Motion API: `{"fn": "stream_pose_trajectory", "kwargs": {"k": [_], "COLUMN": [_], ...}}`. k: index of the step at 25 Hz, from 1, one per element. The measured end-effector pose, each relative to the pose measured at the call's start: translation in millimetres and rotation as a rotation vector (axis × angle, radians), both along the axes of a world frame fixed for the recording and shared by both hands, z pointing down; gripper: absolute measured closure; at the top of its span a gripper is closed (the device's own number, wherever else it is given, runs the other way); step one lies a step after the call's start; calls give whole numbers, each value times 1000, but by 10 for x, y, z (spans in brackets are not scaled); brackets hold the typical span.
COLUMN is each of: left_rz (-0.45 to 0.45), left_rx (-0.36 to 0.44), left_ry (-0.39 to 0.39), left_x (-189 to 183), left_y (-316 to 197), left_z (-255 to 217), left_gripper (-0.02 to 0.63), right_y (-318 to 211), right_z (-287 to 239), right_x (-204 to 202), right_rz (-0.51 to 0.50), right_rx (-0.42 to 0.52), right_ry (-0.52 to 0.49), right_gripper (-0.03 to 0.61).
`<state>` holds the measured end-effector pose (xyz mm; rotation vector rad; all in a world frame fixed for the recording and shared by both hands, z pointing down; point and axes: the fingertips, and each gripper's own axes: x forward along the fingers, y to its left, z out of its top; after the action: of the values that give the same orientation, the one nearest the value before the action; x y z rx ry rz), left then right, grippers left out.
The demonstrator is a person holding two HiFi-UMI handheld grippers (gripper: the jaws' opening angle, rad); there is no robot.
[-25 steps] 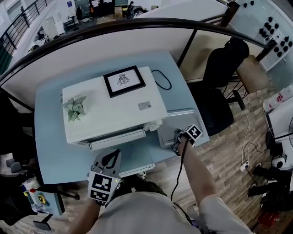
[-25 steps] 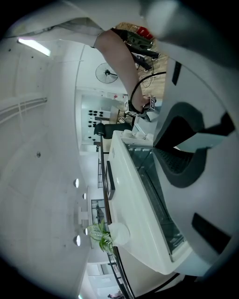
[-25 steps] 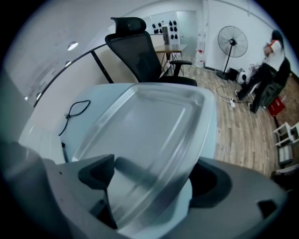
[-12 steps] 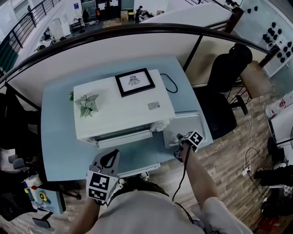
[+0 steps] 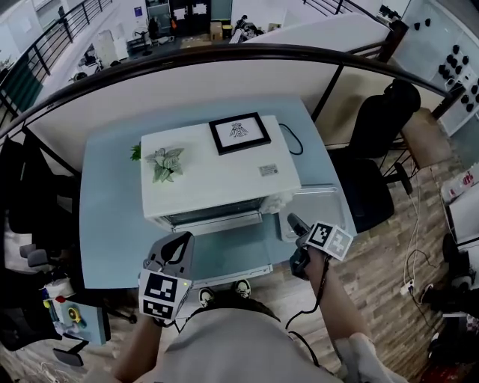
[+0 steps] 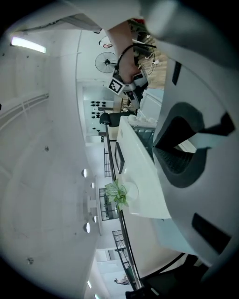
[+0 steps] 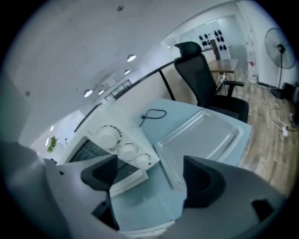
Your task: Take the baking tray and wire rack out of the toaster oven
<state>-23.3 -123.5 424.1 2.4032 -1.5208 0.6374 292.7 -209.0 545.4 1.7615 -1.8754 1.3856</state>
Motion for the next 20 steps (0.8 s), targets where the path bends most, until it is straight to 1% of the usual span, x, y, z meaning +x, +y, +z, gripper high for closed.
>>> {"fn": "stream_pose_trajectory", "kwargs": {"k": [1, 2, 3, 6, 9, 11, 13, 16, 20], "left_rz": [-4, -9, -13, -30, -47, -59, -74, -94, -115], "left_rx": [10, 24, 41, 90, 138, 181, 220, 260, 314], "left_ry": [-2, 3, 14, 47, 55, 64, 66, 54, 27], "left_x": [-28, -53, -76, -161, -257, -317, -387, -470, -550], "left_y": [1, 5, 9, 19, 41, 59, 78, 121, 187], "left_z": [-43, -101, -173, -395, -617, -798, -962, -1163, -1367], "left_gripper": [611, 611, 611, 611, 611, 611, 611, 611, 611], "right_y": [16, 35, 55, 125, 232, 313, 370, 431, 494], "right_z": [-151, -306, -463, -895, -1287, -1567, -1846, -2226, -2638], "right_x": [-117, -239, -366, -721, -1030, -1242, -1428, -1634, -1761], "right_rz": [-30, -64, -99, -192, -272, -335, -402, -484, -527], "right_rx": [35, 72, 112, 223, 312, 373, 452, 569, 696], "right_ry": [-15, -32, -48, -97, -136, -161, -147, -98, -47], "right_gripper": [143, 181, 197, 213, 248, 284, 301, 342, 402]}}
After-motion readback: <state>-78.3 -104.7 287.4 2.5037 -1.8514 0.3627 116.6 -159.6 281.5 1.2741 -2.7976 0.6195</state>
